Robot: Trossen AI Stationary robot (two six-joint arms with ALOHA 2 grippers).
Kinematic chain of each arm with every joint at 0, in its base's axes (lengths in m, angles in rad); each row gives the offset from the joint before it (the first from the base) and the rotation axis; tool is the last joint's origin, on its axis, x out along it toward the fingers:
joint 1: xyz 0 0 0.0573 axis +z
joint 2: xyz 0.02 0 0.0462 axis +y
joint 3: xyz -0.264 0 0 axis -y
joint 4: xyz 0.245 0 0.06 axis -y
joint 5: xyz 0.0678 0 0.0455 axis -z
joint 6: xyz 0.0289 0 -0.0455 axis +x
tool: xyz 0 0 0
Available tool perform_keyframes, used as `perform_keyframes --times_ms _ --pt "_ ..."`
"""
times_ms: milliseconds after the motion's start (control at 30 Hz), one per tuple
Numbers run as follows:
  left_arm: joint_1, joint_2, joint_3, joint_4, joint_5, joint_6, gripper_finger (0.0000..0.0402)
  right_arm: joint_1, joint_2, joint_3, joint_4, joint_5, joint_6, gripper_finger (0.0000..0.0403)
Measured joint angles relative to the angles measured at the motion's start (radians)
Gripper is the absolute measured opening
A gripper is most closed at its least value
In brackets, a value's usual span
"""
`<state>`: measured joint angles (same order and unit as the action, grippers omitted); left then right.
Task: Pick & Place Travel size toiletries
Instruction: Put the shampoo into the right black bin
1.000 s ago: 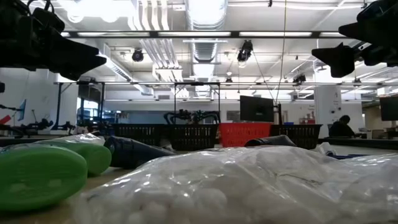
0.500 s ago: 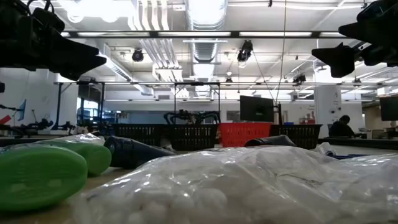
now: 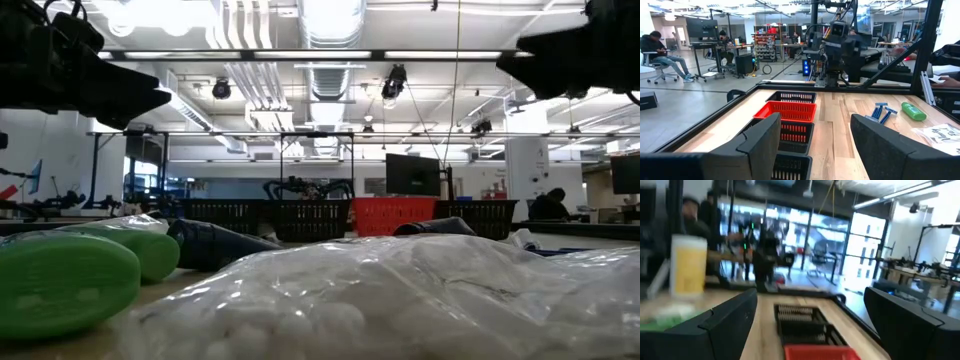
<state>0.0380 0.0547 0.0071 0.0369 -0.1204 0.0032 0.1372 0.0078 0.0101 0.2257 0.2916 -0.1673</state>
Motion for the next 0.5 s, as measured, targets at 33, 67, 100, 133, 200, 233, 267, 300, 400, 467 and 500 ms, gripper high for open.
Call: perform_keyframes --times_ms 33,67,100,133,200,233,267,300,400,467,500 --pt "0.000 0.000 0.000 0.000 0.000 0.000 0.0248 0.000 0.000 0.000 0.032 0.000 0.028 0.0364" --pt "0.000 0.000 0.000 0.000 0.000 0.000 0.0248 0.000 0.001 -0.001 0.082 -0.001 0.100 0.0364" --pt "0.000 0.000 0.000 0.000 0.000 0.000 0.0248 0.000 0.004 -0.001 0.146 -0.001 0.234 0.0364" --pt "0.000 0.000 0.000 0.000 0.000 0.000 0.0248 0.000 0.003 0.000 0.203 0.000 0.362 0.0364" --pt "0.000 0.000 0.000 0.000 0.000 0.000 0.0248 0.000 0.009 0.001 0.270 0.004 0.500 0.0364" --pt "0.000 0.000 0.000 0.000 0.000 0.000 0.0248 0.000 0.018 0.001 0.294 -0.008 0.537 0.0364" --pt "0.000 0.000 0.000 0.000 0.000 0.000 0.0248 0.003 0.028 0.000 0.317 -0.025 0.575 0.0364" --pt "0.000 0.000 0.000 0.000 0.000 0.000 0.0248 0.003 0.039 -0.001 0.342 -0.032 0.623 0.0364" --pt "0.000 0.000 0.000 0.000 0.000 0.000 0.0248 0.003 0.075 0.001 0.451 -0.031 0.814 0.0364" --pt "0.000 0.000 0.000 0.000 0.000 0.000 0.0248 0.003 0.113 0.001 0.470 -0.087 0.923 0.0364" --pt "0.000 0.000 0.000 0.000 0.000 0.000 0.0248 0.003 0.136 0.000 0.469 -0.137 0.967 0.0364"
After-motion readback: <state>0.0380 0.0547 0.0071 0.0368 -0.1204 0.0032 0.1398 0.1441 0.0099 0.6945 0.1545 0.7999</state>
